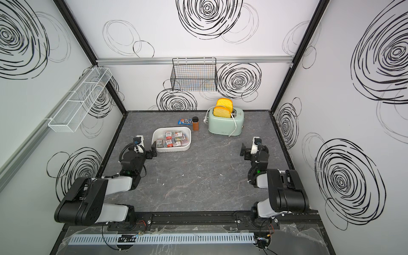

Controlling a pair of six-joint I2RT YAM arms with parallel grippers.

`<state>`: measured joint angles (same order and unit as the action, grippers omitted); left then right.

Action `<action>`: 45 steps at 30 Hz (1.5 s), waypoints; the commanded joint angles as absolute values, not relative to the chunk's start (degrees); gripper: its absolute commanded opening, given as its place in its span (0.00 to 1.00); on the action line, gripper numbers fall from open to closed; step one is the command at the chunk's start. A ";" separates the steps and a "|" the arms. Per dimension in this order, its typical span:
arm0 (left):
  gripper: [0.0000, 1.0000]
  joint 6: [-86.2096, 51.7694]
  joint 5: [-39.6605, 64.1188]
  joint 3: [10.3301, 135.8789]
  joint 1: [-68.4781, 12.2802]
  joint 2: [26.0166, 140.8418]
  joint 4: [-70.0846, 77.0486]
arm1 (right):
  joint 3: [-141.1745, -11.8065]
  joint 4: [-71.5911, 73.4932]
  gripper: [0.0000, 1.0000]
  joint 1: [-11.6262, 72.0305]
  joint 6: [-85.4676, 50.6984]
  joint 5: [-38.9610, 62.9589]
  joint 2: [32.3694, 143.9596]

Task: Take the paper clips out of the storage box
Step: Pick up the boxed paper clips from the storage box.

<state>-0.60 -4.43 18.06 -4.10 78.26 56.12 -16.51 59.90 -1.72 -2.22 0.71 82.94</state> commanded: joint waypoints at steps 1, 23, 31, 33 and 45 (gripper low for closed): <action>0.98 -0.64 -5.75 24.74 -4.90 74.94 44.16 | -21.60 47.37 0.99 -1.99 -4.39 -2.14 77.74; 0.99 -15.36 -9.95 56.30 -18.57 79.83 0.19 | -55.73 -4.24 0.99 7.59 -20.44 11.40 80.70; 0.98 -22.94 -11.26 72.29 -18.69 93.92 -15.38 | -60.74 -11.52 0.99 14.55 -17.75 10.28 80.50; 0.99 -24.02 -11.15 74.29 -17.94 96.34 -16.72 | -60.62 -11.78 0.99 14.93 -17.76 10.62 80.25; 0.99 -26.11 -11.24 82.73 -15.93 109.31 -20.83 | -61.98 -12.76 0.99 15.48 -16.70 10.96 81.76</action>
